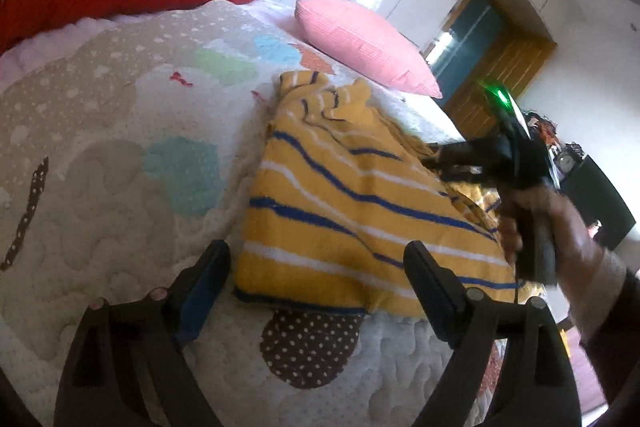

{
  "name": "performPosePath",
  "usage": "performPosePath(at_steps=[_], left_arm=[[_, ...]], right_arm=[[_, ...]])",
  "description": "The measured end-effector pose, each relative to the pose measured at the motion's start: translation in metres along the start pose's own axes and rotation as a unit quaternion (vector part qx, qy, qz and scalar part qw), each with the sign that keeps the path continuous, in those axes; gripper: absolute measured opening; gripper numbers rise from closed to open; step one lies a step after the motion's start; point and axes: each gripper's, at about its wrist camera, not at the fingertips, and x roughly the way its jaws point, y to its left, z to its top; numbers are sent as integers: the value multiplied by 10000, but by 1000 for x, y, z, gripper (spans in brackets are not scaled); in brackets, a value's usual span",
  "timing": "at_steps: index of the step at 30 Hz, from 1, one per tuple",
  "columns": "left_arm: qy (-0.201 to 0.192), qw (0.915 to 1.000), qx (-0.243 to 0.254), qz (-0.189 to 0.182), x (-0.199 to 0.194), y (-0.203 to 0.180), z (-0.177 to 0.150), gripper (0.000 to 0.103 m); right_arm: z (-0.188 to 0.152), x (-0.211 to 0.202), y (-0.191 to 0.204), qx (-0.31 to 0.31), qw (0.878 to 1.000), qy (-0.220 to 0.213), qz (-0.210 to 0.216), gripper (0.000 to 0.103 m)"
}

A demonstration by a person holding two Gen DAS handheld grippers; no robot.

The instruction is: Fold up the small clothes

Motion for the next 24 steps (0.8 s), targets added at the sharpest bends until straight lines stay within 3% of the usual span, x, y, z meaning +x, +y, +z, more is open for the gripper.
performPosePath(at_steps=[2,4,6,8,12,17,20,21,24], left_arm=[[-15,10000,30,-76,-3,-1,-1,87],[-95,9998,-6,-189,-11,0,-2,87],[-166,9995,-68,-242,-20,3,-2,87],[-254,9993,-168,-227,-30,9,-2,87],[-295,9985,-431,-159,-39,24,5,87],[-322,9968,-728,-124,-44,44,10,87],[-359,9961,-805,-102,-48,48,10,87],[-352,9959,-825,-117,-50,50,10,87],[-341,9959,-837,-68,-50,49,10,87]], right_arm=[[6,-19,13,-56,9994,-343,-5,46],[3,-46,31,-149,9971,-651,379,46],[-6,-64,60,-412,9938,-665,795,46],[-15,-66,91,-820,9910,-485,939,46],[-27,-45,159,-1634,9841,-152,685,46],[-16,3,212,-2027,9789,129,220,48],[-5,12,215,-2004,9794,141,200,60],[-3,15,214,-1980,9791,320,337,80],[-9,7,216,-2017,9780,441,301,84]])
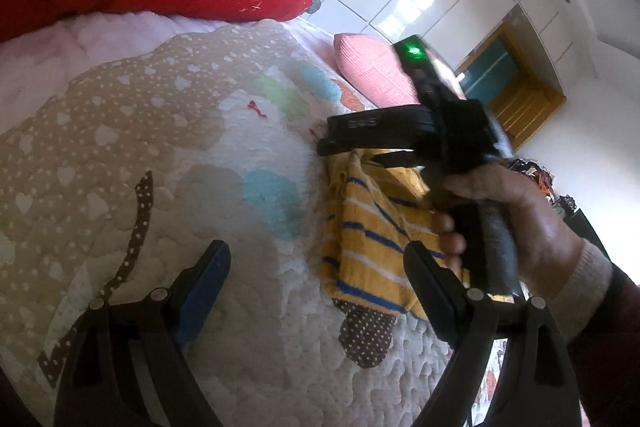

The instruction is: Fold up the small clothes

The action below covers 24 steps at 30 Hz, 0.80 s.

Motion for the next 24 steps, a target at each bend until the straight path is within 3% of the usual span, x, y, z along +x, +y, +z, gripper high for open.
performPosePath(at_steps=[6,15,16,20,23,24], left_arm=[[87,9998,82,187,3,-4,-1,87],[-178,9994,-186,214,-17,2,-3,87],[-228,9993,-244,194,-20,4,-2,87],[-259,9988,-362,187,-24,10,0,87],[-274,9985,-452,166,-25,13,2,87],[-293,9983,-477,157,-26,13,3,87]], right_arm=[[-24,-38,-5,168,9996,-216,111,84],[-32,-42,29,54,9984,65,556,84],[-33,-37,36,-36,9989,130,451,84],[-41,-7,59,-590,9950,440,-670,83],[-43,-5,62,-666,9935,388,-843,81],[-44,-5,62,-677,9935,380,-831,74]])
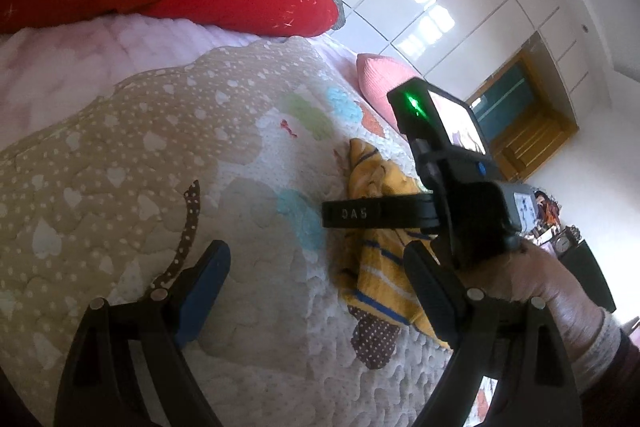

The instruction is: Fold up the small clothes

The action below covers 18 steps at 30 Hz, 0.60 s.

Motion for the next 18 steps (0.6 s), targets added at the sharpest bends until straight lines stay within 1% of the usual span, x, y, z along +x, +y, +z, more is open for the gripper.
performPosePath(at_steps=[1,2,4,5,6,7,9,11,12,14,15,16,17,18], left_arm=[[-22,10000,-17,2,-1,0,1,87],[-27,10000,-16,12,-1,-1,0,87],[-7,10000,31,52,2,-3,1,87],[10,9999,83,84,2,-6,-1,87],[21,9999,109,94,2,-8,-4,87],[30,9998,149,109,2,-11,-6,87],[25,9997,223,109,4,-16,-12,87],[58,9995,296,13,6,-22,-18,87],[103,9993,351,-83,8,-27,-19,87],[263,9970,593,-419,16,-47,-23,87],[333,9949,753,-587,19,-59,-25,87],[406,9908,1009,-805,24,-75,-27,88],[465,9833,1435,-1015,29,-98,-32,89],[469,9765,1819,-1053,32,-116,-37,90]], right_arm=[[-2,-1,-1,-39,10000,-24,-33,65],[-5,-2,-1,-119,9999,-82,-74,61],[-12,-4,-2,-291,9993,-156,-197,41],[-17,-7,-1,-412,9985,-218,-304,35],[-20,-10,-2,-454,9980,-260,-353,27],[-22,-15,-4,-455,9979,-320,-344,23],[-29,-30,-18,-283,9981,-511,-187,21],[-37,-47,-42,-28,9974,-725,1,20],[-43,-55,-56,113,9964,-829,92,20],[-58,-70,-90,399,9929,-1037,426,20],[-64,-74,-102,509,9915,-1081,520,20],[-68,-78,-112,629,9900,-1101,622,20],[-74,-80,-127,796,9874,-1109,794,20],[-78,-83,-135,888,9855,-1127,906,20]])
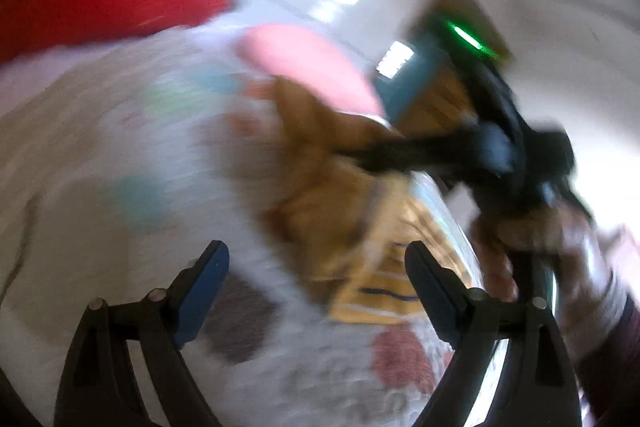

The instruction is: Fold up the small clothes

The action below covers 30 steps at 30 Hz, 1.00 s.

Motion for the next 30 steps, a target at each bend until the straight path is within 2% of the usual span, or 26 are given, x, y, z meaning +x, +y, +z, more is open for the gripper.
performPosePath(at_steps=[3,4,5,6,7,8,10,14,18,21,23,24,26,27,28,30], left_arm=[[202,9941,1004,351,27,-40,-1,93],[266,9921,1130,467,34,-46,-1,93],[372,9900,1223,600,44,-51,1,88],[481,9894,1205,650,51,-53,4,75],[628,9893,1139,667,58,-53,8,32],[861,9891,1009,637,66,-55,13,13],[910,9901,934,515,74,-69,19,13],[1089,9845,1353,226,96,-126,7,13],[1425,9750,1699,-147,128,-180,-24,14],[1730,9691,1715,-394,136,-197,-44,16],[1860,9651,1798,-394,131,-200,-54,26],[1883,9643,1823,-378,127,-199,-56,30],[1876,9642,1853,-287,115,-195,-58,52],[1831,9650,1867,-210,107,-191,-56,56],[1794,9657,1872,-162,104,-190,-53,58],[1715,9660,1932,109,92,-182,-49,60]], right_arm=[[-6,-10,-21,237,9992,-68,325,21],[-8,-12,-26,276,9987,-86,423,21],[-9,-15,-32,319,9980,-115,536,21],[-11,-17,-37,365,9971,-157,657,21],[-14,-19,-41,404,9963,-202,737,21],[-17,-20,-48,458,9954,-252,800,21],[-26,-24,-72,672,9929,-343,921,21],[-53,-33,-137,1344,9826,-622,1121,20],[-102,-37,-215,2176,9659,-774,1169,21],[-149,-25,-263,2802,9521,-677,1022,21],[-175,-12,-286,3208,9382,-612,1143,21],[-188,-7,-296,3441,9276,-685,1286,21],[-198,-4,-308,3732,9124,-839,1455,29],[-202,-4,-311,3847,9070,-890,1465,39],[-205,-5,-313,3907,9049,-930,1411,49],[-209,-12,-313,3880,9068,-988,1317,50]])
